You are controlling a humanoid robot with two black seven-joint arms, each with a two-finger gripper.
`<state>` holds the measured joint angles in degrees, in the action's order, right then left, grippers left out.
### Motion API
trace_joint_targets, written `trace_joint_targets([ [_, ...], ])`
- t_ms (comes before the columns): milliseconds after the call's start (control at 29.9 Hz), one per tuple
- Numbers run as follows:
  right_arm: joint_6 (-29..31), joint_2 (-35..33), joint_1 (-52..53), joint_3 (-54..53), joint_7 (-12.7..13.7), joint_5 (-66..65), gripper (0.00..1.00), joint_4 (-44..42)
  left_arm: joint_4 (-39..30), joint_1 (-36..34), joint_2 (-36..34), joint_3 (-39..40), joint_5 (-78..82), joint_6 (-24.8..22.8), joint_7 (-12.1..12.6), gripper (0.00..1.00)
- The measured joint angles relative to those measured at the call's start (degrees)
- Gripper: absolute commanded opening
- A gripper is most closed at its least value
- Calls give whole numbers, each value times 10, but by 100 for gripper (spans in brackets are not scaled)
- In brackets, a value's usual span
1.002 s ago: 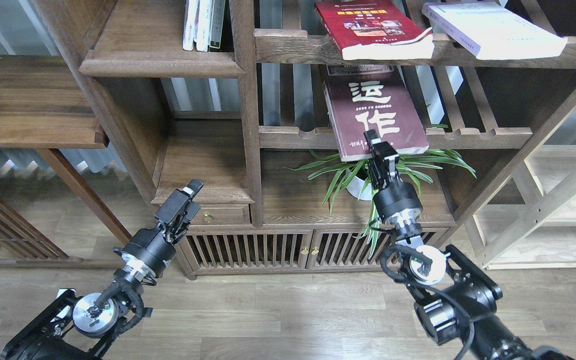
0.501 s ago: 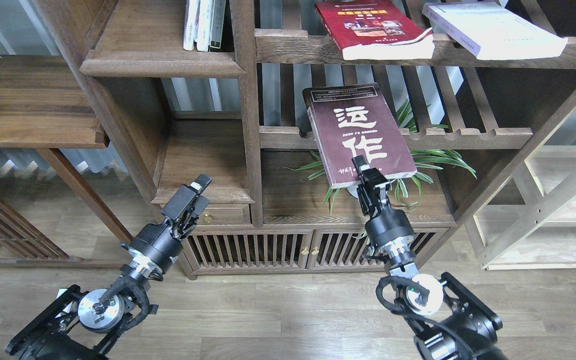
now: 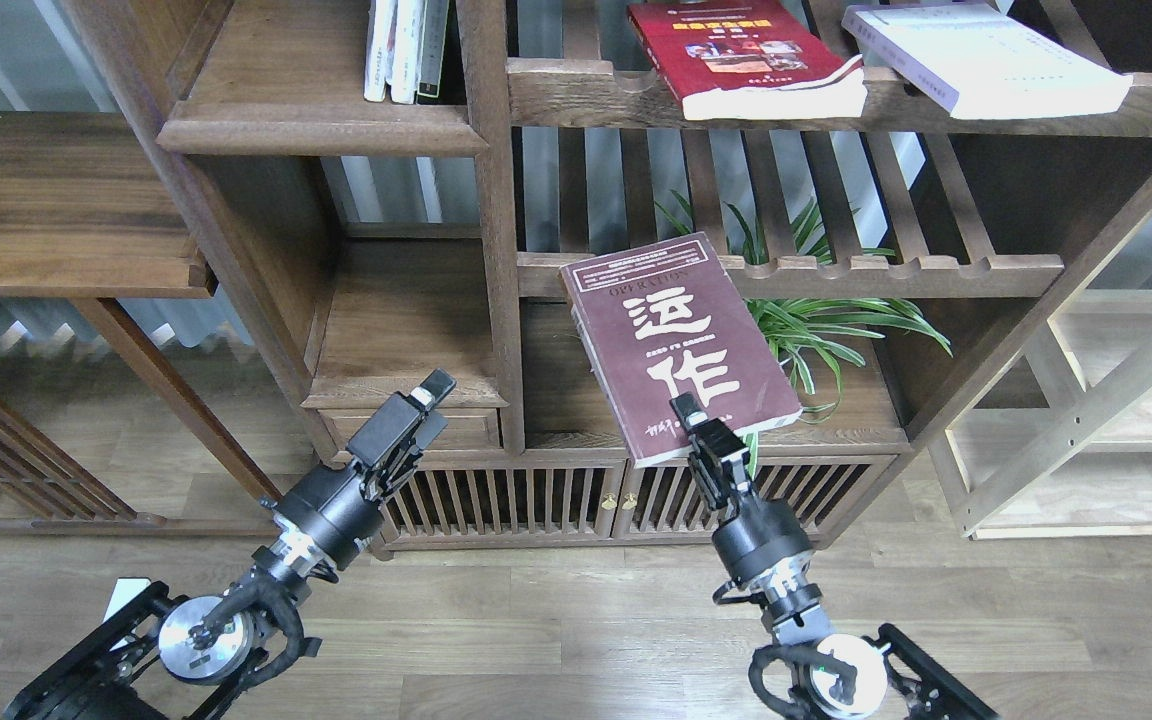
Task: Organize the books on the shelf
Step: 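Tip the dark red book off the shelf toward the robot with the right gripper, then hold the book between both grippers and grasp its edge with the left gripper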
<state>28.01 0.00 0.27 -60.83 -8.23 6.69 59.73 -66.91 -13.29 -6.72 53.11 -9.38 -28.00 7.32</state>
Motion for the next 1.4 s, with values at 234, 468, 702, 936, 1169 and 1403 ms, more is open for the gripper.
trace_joint_targets([
  [234,0,0,-28,23,2,-32,3,15,-45,25,-41,-36,-68,0,0,99],
  [468,0,0,-30,58,2,-47,3,28,-54,26,-91,-90,-117,0,0,99],
  [702,0,0,-28,108,2,-54,3,30,-54,27,-117,-112,-139,0,-1,99],
  [936,0,0,-27,132,2,-64,3,30,-62,26,-126,-145,-177,0,3,99],
  [1169,0,0,-24,142,2,-65,3,30,-63,23,-129,-170,-180,0,4,99],
  [1403,0,0,-23,168,2,-66,3,30,-61,20,-127,-174,-185,0,4,99],
])
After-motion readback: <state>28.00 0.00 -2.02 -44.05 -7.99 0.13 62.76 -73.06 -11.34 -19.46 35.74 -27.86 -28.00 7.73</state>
